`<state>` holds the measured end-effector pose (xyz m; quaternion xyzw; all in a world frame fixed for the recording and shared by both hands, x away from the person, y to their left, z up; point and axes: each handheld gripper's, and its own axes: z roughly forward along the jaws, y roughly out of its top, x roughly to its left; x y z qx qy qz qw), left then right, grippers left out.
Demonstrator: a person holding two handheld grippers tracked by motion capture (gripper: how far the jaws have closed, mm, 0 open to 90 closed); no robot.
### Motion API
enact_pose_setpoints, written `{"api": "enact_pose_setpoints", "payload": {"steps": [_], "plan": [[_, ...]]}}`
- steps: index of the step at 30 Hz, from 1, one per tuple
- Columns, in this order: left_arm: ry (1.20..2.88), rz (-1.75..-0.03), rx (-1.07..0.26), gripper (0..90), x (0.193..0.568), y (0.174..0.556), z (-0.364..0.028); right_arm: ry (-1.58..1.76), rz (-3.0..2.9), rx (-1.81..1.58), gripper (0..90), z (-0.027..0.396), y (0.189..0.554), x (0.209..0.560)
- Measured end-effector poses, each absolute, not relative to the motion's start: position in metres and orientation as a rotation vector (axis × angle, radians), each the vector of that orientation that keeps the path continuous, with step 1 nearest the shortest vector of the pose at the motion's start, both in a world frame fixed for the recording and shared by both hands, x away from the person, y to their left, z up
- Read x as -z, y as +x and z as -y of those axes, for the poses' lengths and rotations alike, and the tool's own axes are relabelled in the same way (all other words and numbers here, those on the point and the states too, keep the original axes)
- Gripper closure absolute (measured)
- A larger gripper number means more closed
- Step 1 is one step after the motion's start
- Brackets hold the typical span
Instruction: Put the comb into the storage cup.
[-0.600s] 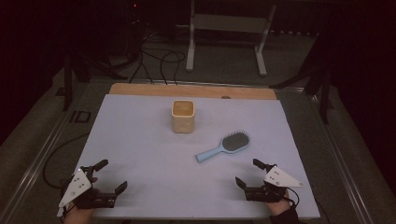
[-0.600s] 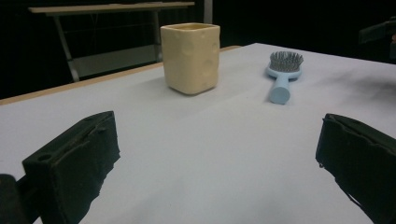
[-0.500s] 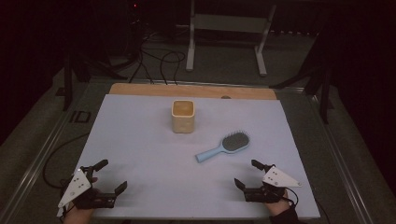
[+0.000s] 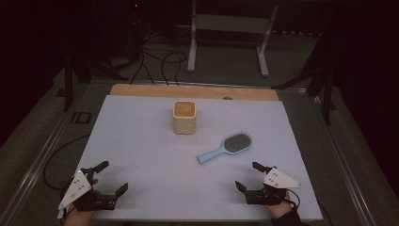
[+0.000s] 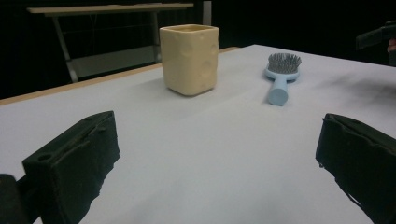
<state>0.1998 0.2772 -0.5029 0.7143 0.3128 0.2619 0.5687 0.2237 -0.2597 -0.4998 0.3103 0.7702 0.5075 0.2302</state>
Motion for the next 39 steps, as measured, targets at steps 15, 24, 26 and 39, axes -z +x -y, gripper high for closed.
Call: {"api": "enact_pose_setpoints", "payload": {"steps": [15,24,26,39], "plan": [[1.680,-0.733,-0.614,0.0,0.503,0.200,-0.277,0.852,-2.159,-1.378,8.4,0.254,0.221,0.495],[1.681,-0.735,-0.614,0.0,0.503,0.200,-0.277,0.835,-2.157,-1.364,8.6,0.249,0.216,0.483],[1.679,-0.735,-0.614,0.0,0.503,0.200,-0.277,0.826,-2.163,-1.357,8.6,0.246,0.215,0.480],[1.681,-0.735,-0.609,0.0,0.503,0.201,-0.276,0.751,-2.151,-1.378,8.0,0.238,0.210,0.447]]}}
